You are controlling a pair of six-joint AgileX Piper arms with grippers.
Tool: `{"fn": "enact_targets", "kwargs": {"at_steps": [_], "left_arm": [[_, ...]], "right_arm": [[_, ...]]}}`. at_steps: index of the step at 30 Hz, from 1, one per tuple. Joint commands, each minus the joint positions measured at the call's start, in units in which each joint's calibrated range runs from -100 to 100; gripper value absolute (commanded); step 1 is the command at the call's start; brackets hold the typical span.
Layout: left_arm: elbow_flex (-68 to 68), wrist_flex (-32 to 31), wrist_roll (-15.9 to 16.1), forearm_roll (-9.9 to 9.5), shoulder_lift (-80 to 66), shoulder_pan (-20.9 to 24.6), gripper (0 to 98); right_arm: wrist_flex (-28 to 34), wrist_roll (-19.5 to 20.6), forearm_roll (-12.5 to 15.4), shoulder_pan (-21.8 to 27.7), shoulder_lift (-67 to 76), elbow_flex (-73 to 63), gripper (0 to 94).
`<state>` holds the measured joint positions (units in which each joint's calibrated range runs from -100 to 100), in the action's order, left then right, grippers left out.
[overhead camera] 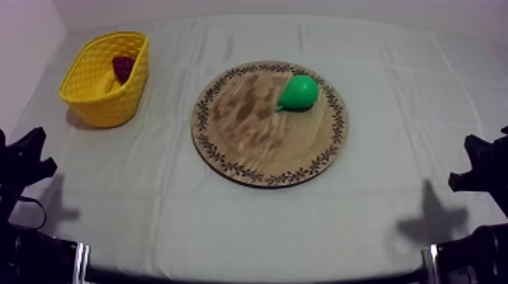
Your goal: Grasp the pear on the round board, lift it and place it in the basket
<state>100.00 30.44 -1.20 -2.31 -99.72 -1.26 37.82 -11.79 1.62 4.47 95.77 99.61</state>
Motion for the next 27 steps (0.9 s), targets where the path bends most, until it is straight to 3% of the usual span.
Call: {"fn": "enact_targets", "kwargs": {"at_steps": [1, 18, 27], "left_arm": [[0.0, 2.2, 3.0, -0.21, -0.3, -2.3, 0.0], [-0.5, 2.3, 3.4, -0.2, -0.3, -2.3, 0.0], [-4.6, 4.1, 1.7, -2.71, 3.2, -2.1, 0.0]], "right_arm": [[0.0, 0.0, 0.0, 0.0, 0.0, 0.1, 0.5], [0.0, 0.0, 0.0, 0.0, 0.0, 0.1, 0.5], [0.0, 0.0, 0.0, 0.0, 0.0, 0.1, 0.5]]}}
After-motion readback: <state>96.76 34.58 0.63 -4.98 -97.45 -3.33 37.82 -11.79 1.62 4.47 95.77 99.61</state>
